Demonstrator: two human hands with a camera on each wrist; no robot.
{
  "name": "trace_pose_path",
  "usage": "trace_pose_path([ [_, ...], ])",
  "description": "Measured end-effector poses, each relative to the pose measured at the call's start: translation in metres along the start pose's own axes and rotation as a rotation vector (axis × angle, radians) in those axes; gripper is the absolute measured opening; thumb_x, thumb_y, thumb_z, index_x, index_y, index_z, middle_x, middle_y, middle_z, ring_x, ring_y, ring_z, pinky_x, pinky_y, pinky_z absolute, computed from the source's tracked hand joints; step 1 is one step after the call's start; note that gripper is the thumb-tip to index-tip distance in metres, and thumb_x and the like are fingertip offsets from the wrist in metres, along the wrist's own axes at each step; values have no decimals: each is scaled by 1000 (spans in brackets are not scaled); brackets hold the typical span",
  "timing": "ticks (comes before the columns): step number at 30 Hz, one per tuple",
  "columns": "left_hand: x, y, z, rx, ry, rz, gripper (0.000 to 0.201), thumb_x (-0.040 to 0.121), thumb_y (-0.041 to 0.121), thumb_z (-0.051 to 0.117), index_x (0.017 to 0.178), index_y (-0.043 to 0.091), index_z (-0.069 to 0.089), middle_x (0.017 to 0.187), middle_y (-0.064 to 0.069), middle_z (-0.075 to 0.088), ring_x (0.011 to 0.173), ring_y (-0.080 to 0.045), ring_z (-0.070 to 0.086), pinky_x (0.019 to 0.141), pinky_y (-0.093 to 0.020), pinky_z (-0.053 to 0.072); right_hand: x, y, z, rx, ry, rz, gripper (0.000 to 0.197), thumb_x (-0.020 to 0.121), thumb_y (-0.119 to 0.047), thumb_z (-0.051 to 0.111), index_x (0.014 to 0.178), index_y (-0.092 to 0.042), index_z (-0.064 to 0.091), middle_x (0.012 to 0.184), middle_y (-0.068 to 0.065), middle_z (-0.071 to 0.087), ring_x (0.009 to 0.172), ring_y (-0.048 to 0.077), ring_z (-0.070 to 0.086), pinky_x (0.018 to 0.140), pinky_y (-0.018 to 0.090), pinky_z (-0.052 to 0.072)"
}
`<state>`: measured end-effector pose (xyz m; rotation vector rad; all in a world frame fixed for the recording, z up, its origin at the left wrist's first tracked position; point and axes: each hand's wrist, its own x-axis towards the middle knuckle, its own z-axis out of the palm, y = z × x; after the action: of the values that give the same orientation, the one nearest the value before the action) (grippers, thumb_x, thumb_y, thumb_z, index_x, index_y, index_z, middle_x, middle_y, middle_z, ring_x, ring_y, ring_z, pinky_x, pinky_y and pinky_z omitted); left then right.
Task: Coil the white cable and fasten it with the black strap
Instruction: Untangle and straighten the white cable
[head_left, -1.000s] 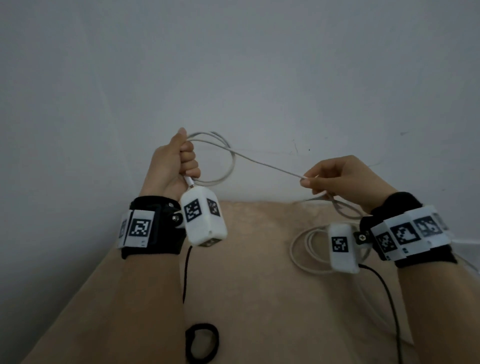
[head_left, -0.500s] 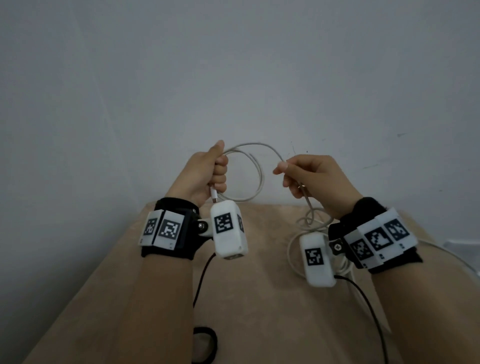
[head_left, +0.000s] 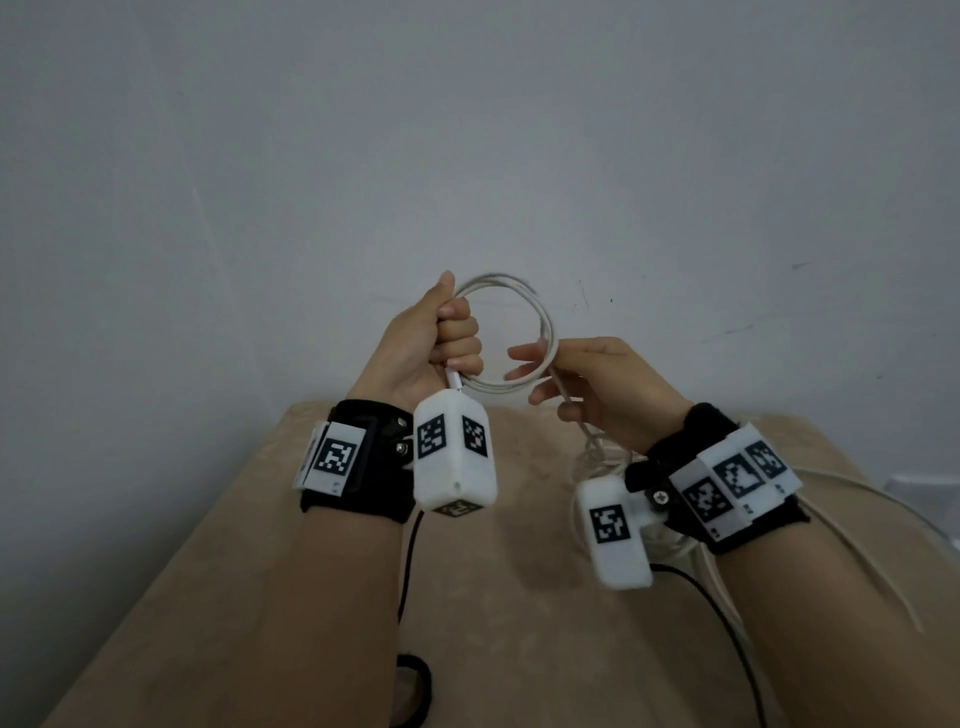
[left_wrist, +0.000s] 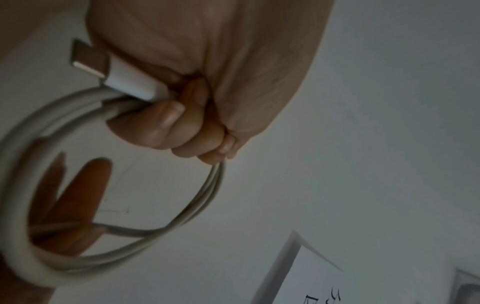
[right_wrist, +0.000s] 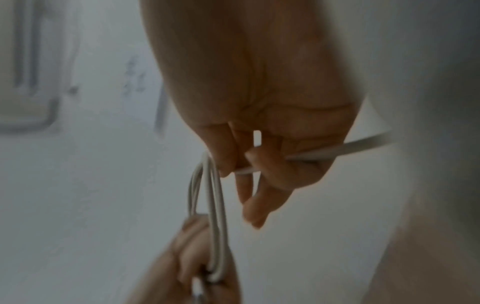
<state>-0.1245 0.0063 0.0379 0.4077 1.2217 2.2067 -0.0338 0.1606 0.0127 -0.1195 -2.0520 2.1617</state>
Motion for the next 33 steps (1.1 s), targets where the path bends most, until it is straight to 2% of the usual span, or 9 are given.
trace_pose_path([
  [3, 2, -2, 0, -45, 14, 16, 50, 100, 42, 39, 55, 20, 32, 40, 10, 19, 30, -4, 18, 34, -16, 18, -1, -1, -4, 169, -94, 8, 31, 99, -15, 40, 106, -3, 67, 94, 11, 71, 64, 10, 55, 43, 16, 33],
  [5, 3, -2, -1, -66, 28, 27, 50, 101, 42, 38, 56, 20, 31, 39, 9, 20, 29, -4, 18, 34, -16, 19, 0, -1, -7, 217, -104, 18, 32, 99, -18, 40, 107, -3, 66, 91, 8, 70, 61, 9, 48, 43, 16, 29],
  [12, 6, -2, -1, -130, 73, 59, 56, 101, 42, 38, 50, 19, 35, 38, 8, 19, 28, -5, 17, 32, -15, 19, 2, -2, -10, 155, -53, -1, 37, 94, -39, 50, 106, -11, 71, 87, 3, 69, 53, 7, 33, 45, 19, 18],
  [14, 6, -2, 1, -125, 90, 70, 55, 101, 42, 38, 51, 19, 34, 38, 8, 18, 28, -5, 16, 32, -15, 18, 2, -2, -10, 91, 1, -38, 34, 92, -40, 54, 102, -13, 73, 87, 3, 69, 53, 7, 31, 44, 19, 17],
  [18, 4, -1, 4, -89, 90, 98, 50, 101, 42, 38, 57, 19, 30, 39, 9, 18, 29, -5, 16, 33, -16, 18, 2, -1, -7, -3, 90, -103, 26, 92, -34, 58, 99, -16, 75, 85, 0, 65, 51, 8, 29, 38, 15, 23],
  [23, 3, 1, 4, -93, 24, 74, 51, 100, 42, 39, 55, 20, 32, 39, 9, 19, 30, -5, 18, 34, -16, 21, 3, 1, -4, 118, 54, -49, 26, 93, -33, 56, 97, -14, 74, 82, -5, 66, 52, 7, 25, 38, 15, 18],
  [27, 0, -2, -3, -28, -12, -9, 49, 100, 39, 40, 56, 17, 36, 40, 8, 26, 34, -7, 29, 42, -17, 35, 4, 1, -7, 184, 42, -30, 24, 94, -29, 55, 85, -14, 71, 81, -5, 68, 48, 4, 33, 36, 14, 19],
  [30, -3, -4, -10, 125, 13, -20, 43, 100, 32, 41, 64, 11, 48, 43, 2, 40, 46, -14, 46, 53, -21, 49, 1, -1, -12, 33, 61, -78, 23, 94, -26, 56, 80, -14, 70, 82, -3, 69, 51, 6, 39, 38, 14, 22],
  [33, -4, -4, -14, 314, 30, -26, 42, 100, 33, 43, 75, 4, 61, 51, -2, 53, 52, -17, 55, 59, -26, 55, -2, -3, -17, -196, 71, -95, 24, 94, -27, 57, 78, -15, 71, 83, -3, 68, 55, 7, 42, 42, 16, 27],
])
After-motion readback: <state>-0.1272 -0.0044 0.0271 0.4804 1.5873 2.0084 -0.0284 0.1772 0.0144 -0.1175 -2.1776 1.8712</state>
